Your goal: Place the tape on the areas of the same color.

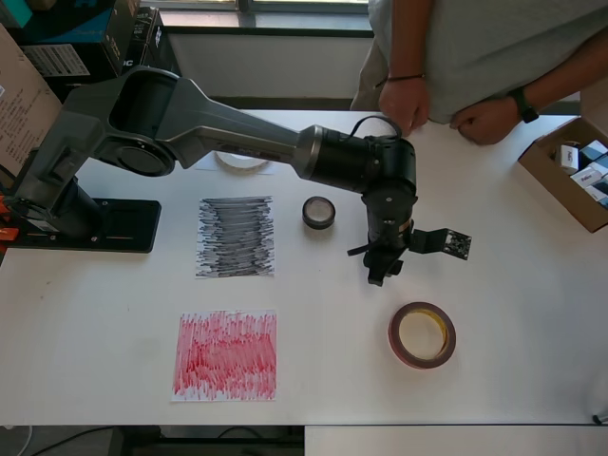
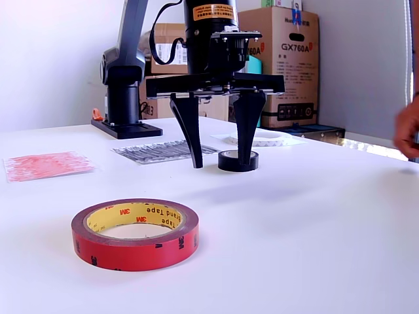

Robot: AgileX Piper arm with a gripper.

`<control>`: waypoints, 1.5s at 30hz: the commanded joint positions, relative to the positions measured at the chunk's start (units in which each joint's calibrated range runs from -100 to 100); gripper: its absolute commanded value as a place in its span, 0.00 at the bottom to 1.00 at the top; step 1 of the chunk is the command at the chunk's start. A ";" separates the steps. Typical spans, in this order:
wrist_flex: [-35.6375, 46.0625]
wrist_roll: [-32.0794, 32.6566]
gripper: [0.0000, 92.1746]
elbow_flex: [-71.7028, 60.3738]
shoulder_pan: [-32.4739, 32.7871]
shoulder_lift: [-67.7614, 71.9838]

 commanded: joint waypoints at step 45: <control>-4.06 -20.00 0.65 31.71 7.38 -16.32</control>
